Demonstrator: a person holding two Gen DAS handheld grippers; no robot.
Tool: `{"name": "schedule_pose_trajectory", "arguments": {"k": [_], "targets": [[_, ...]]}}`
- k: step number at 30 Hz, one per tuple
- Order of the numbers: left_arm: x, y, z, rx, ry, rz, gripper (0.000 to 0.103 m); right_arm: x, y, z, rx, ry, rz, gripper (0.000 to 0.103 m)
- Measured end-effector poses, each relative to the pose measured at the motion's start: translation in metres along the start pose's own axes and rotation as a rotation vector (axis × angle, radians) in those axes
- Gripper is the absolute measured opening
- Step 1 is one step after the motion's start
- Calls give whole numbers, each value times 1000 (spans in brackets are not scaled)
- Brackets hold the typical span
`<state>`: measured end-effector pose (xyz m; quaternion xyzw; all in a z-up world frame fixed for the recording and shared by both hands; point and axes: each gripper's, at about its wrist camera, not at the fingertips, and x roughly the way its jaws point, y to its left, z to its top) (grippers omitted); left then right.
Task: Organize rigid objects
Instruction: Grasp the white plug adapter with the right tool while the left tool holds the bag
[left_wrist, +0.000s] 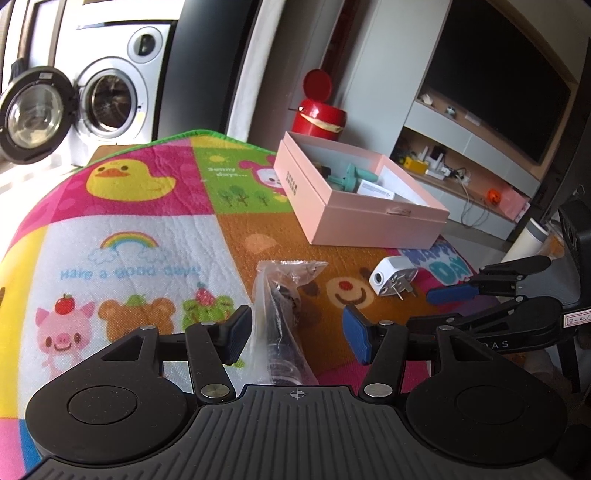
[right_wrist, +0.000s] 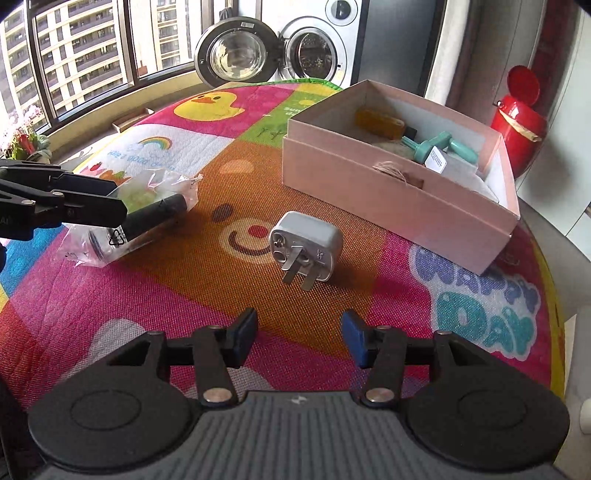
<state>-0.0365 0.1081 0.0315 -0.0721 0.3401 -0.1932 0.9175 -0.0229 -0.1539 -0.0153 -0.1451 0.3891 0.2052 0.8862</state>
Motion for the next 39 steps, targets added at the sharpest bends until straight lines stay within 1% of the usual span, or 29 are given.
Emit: {"name": "schedule_pose_trajectory", "arguments": {"k": [4, 7, 8, 11, 15, 16, 17, 18, 19, 20, 21, 23, 25, 28, 31, 35, 37, 39], "targets": [[3, -1, -2, 13, 15, 21, 59, 1, 4, 10, -21, -72, -59, 49], [9, -6, -4, 32, 18, 59, 59, 10, 2, 17, 15, -70, -17, 51], [11, -7, -4, 42, 16, 76, 59, 14, 2, 18, 36, -67, -9, 54], [19, -14, -6, 79, 8, 123, 59, 24, 6, 20, 64, -67, -15, 56], [31, -18, -6, 107, 19, 146, 59, 27, 6, 21, 87, -82, -24, 55], [34, -20, -6, 114, 21, 152, 57, 26, 6, 22, 87, -83, -29, 54], [37, -21, -6, 122, 21, 159, 47, 25, 5, 22, 85, -84, -37, 48], [39, -22, -6, 129, 24, 170, 40, 24, 5, 22, 80, -85, -40, 47], [42, -24, -6, 139, 30, 184, 29, 23, 5, 21, 75, -84, -43, 47], [44, -23, -6, 146, 31, 195, 28, 22, 5, 20, 69, -83, -47, 47], [44, -24, -6, 147, 30, 195, 27, 20, 5, 18, 63, -84, -54, 47], [41, -24, -6, 143, 30, 184, 23, 17, 5, 15, 57, -85, -62, 47], [36, -25, -6, 149, 28, 162, 22, 10, 3, 11, 56, -89, -59, 47], [26, -33, -8, 188, 21, 139, 18, -5, 1, 4, 46, -102, -52, 47], [14, -42, -10, 220, 9, 110, 17, -24, 0, -3, 27, -131, -59, 47], [10, -50, -11, 247, 16, 99, 18, -44, -2, -11, 10, -180, -83, 47], [16, -46, -12, 205, 31, 108, 19, -46, -4, -15, 19, -187, -91, 47], [22, -43, -12, 184, 58, 126, 25, -42, -6, -18, 42, -182, -84, 47]]}}
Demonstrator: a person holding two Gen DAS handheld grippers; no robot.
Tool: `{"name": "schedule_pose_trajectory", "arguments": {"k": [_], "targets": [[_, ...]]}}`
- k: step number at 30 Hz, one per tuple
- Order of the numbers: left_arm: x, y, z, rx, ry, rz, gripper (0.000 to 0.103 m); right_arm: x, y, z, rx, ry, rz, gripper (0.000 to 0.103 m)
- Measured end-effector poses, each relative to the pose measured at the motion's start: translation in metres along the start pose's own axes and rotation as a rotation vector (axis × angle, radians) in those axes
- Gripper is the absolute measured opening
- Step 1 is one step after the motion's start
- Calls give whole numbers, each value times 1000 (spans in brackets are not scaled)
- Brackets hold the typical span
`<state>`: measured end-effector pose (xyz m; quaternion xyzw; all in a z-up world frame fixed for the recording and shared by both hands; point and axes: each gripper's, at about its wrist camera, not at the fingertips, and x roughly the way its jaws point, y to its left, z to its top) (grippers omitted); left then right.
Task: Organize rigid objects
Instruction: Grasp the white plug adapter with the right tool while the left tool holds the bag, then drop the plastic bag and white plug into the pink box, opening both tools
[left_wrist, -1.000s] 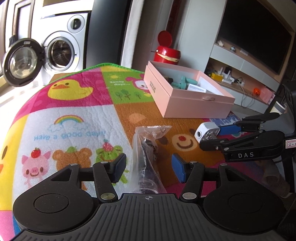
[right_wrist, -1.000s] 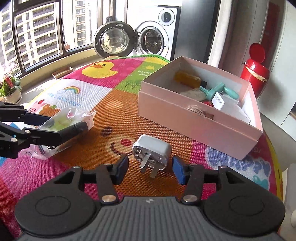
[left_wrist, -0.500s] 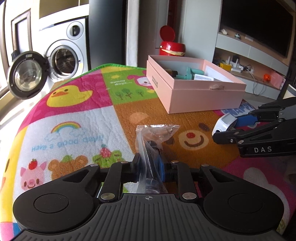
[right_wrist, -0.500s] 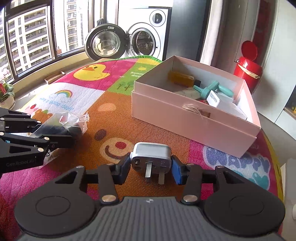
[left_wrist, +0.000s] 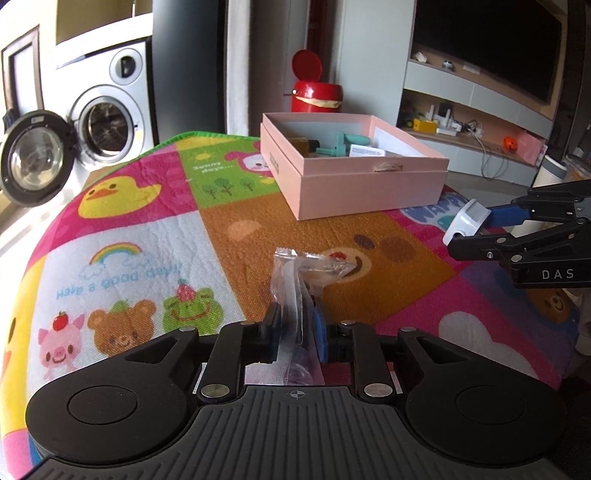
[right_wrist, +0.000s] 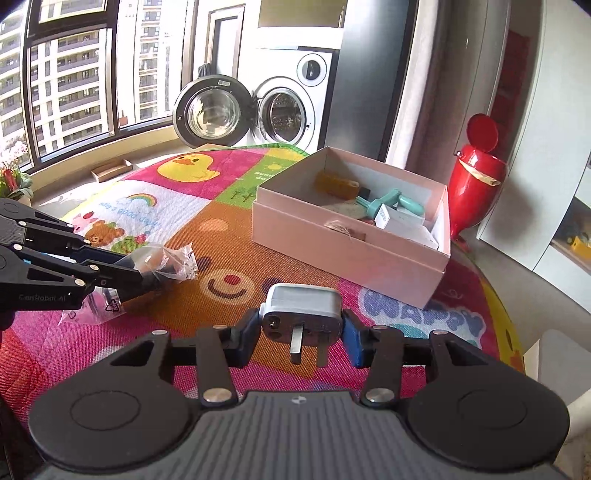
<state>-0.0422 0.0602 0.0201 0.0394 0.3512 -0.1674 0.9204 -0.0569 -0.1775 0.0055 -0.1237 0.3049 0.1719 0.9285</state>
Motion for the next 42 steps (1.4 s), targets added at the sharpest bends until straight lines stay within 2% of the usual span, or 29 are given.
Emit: {"name": "schedule_pose_trajectory", "arguments": {"k": [3, 5, 10, 13, 14, 16, 19, 20, 21, 24, 26, 28, 30, 33, 35, 38, 41, 42], "targets": [[11, -1, -2, 8, 40, 22, 28, 10, -1, -6, 34, 18, -8, 47], [17, -1, -1, -5, 46, 25, 34, 19, -1, -11, 56, 42, 0, 47], [20, 6, 4, -86, 73, 10, 33, 32, 0, -21, 88, 75, 12, 47], [18, 2, 1, -40, 54, 24, 33, 31, -1, -24, 95, 60, 6, 52], [18, -1, -1, -34, 44, 35, 30, 32, -2, -24, 101, 59, 2, 55], [17, -3, -3, -28, 22, 57, 26, 32, -3, -24, 109, 56, 4, 55], [17, -5, -4, -19, 0, 66, 23, 32, -2, -24, 99, 55, 2, 53], [17, -6, -5, -10, -4, 69, 23, 31, -2, -23, 93, 56, 7, 46], [16, -7, -5, 4, -7, 71, 23, 30, -1, -23, 83, 58, 5, 47], [13, -11, -7, 31, -13, 43, 23, 28, 2, -23, 45, 66, 8, 46], [8, -12, -4, 24, -25, -6, 23, 24, 2, -21, 29, 73, 28, 46], [-1, -12, 18, 20, -69, -58, 23, 13, -5, -4, 18, 26, 32, 46], [-16, -13, 56, 45, -159, -95, 23, -2, -15, 25, 6, -56, 10, 46], [-32, -19, 122, 94, -314, -100, 23, -25, -36, 88, -2, -207, -72, 46], [-29, -20, 155, 84, -373, -95, 23, -24, -47, 119, -2, -260, -118, 46], [0, -16, 197, 20, -378, -118, 23, 1, -65, 149, 24, -247, -151, 46], [40, -11, 217, -32, -338, -166, 23, 33, -79, 157, 47, -204, -139, 47], [59, -8, 223, -59, -296, -206, 23, 49, -84, 156, 48, -176, -111, 47]]}}
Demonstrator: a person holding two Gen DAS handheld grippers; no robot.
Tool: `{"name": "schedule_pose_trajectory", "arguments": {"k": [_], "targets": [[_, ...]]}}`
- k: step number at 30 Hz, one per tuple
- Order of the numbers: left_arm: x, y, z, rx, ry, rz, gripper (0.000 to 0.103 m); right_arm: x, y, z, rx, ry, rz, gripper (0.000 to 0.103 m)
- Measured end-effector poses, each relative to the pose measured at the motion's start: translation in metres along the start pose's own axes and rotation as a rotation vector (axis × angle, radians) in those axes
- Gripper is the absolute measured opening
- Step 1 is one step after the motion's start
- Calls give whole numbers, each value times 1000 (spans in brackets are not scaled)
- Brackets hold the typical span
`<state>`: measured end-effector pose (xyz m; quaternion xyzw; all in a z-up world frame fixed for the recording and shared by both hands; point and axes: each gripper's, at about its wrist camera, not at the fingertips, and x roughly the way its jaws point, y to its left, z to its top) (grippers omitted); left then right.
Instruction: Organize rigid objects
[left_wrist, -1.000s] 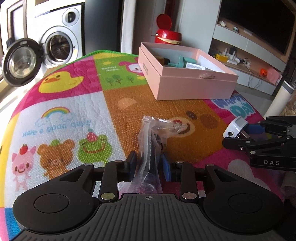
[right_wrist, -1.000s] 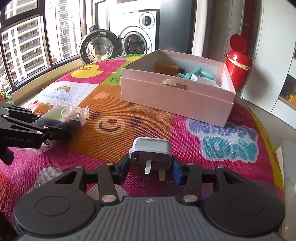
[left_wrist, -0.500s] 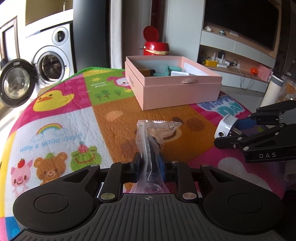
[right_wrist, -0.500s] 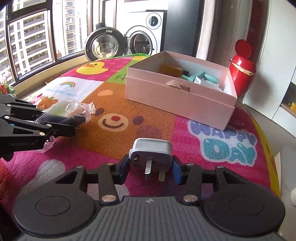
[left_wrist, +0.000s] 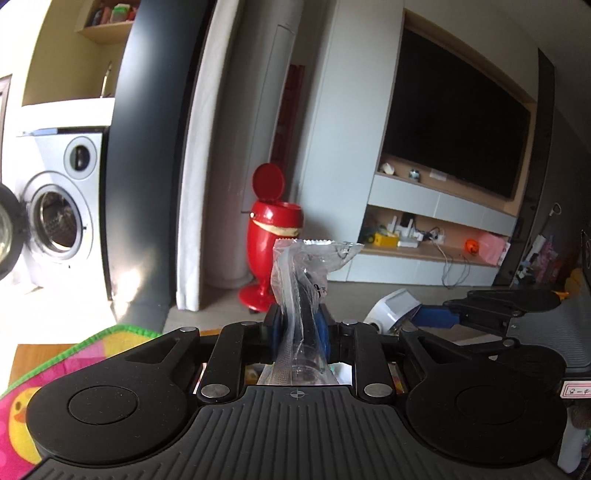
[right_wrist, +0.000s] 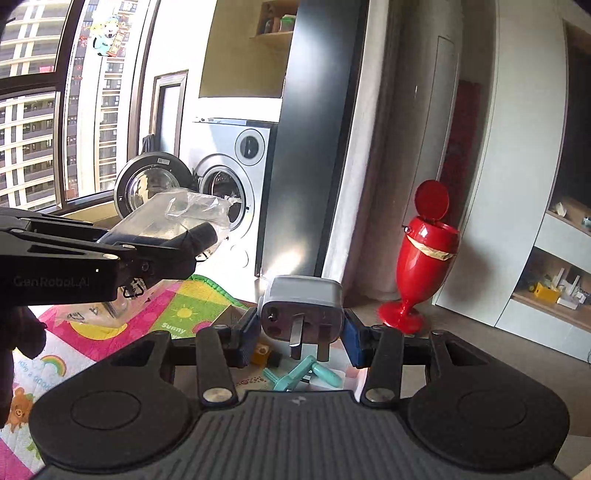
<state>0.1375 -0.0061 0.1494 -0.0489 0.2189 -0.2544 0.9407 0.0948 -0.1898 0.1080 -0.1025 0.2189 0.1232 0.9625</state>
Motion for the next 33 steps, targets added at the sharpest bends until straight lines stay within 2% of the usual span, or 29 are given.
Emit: {"name": "schedule_pose_trajectory", "arguments": {"k": [2, 3, 7, 11, 13, 16, 18, 21, 23, 25, 26, 27, 29, 30, 33], "targets": [[27, 7, -1, -43, 75, -15, 24, 25, -3, -9, 12, 75, 7, 48], [39, 10, -5, -47, 85, -2, 24, 31, -4, -16, 36, 99, -5, 49], [55, 7, -21, 33, 103, 45, 24, 25, -6, -47, 79, 151, -14, 54], [24, 14, -45, 14, 140, 75, 24, -6, 1, -84, 64, 169, -49, 63], [-5, 10, -63, 48, 128, 106, 24, -20, 3, -102, 69, 171, -66, 66], [-43, 2, -94, 97, 151, 165, 24, -36, 9, -127, 116, 198, -64, 69], [-62, 1, -120, 127, 194, 224, 25, -42, 13, -142, 160, 228, -58, 70], [-81, 8, -156, 176, 270, 355, 28, -38, 27, -158, 168, 269, -32, 70], [-84, 17, -173, 148, 307, 411, 27, -32, 38, -162, 162, 287, -29, 70], [-83, 25, -186, 96, 348, 420, 26, -24, 46, -164, 158, 311, -35, 70], [-85, 24, -189, 84, 313, 421, 24, -21, 49, -164, 156, 297, -55, 74], [-84, 23, -191, 77, 307, 424, 23, -19, 52, -165, 154, 286, -87, 82], [-84, 23, -190, 33, 295, 395, 19, -17, 51, -166, 170, 280, -127, 92], [-84, 21, -190, 15, 292, 377, 20, -16, 47, -167, 187, 282, -133, 97], [-75, 8, -189, 18, 284, 338, 29, -14, 36, -171, 249, 279, -119, 102]]}}
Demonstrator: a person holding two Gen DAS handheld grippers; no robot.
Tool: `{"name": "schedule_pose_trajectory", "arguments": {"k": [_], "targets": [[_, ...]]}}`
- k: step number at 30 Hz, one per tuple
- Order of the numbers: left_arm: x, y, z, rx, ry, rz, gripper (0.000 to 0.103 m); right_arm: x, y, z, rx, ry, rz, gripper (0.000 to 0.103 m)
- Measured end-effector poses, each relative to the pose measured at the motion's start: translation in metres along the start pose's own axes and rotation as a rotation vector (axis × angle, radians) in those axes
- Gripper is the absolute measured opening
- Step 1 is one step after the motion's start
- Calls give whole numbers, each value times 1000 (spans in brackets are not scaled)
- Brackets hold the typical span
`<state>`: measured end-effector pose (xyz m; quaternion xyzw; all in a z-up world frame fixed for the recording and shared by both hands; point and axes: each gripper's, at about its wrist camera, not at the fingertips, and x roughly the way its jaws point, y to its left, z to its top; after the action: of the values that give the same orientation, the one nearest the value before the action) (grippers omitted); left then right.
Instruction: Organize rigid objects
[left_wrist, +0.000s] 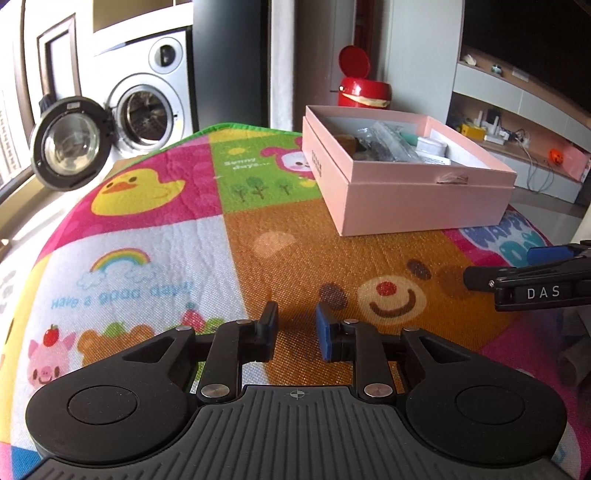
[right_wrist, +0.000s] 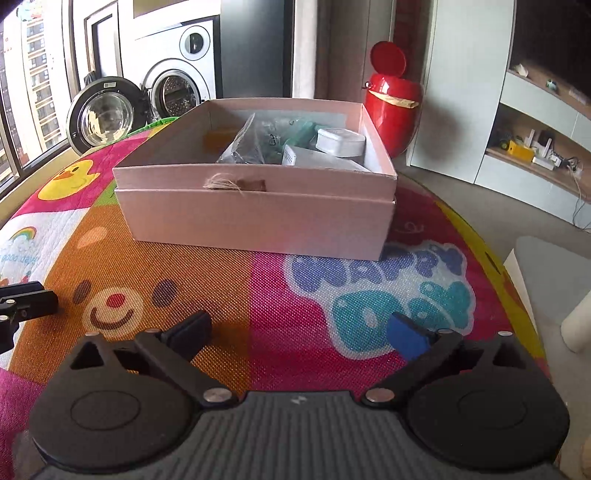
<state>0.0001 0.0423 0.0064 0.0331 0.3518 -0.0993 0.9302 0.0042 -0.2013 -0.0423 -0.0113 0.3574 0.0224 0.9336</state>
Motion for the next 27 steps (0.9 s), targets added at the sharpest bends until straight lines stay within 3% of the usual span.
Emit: {"name": "schedule_pose_trajectory", "arguments": {"k": [5, 7, 14, 27], "targets": [[9, -20, -1, 28, -32, -51, 62, 1, 3, 1, -10, -3, -6, 103], [12, -28, -1, 41, -46, -47, 66, 1, 2, 1, -16, -8, 0, 103], [20, -38, 2, -9, -75, 13, 67, -2, 3, -11, -10, -78, -6, 103], [20, -38, 2, -42, -83, 40, 66, -1, 1, -11, 3, -83, -4, 103]]}}
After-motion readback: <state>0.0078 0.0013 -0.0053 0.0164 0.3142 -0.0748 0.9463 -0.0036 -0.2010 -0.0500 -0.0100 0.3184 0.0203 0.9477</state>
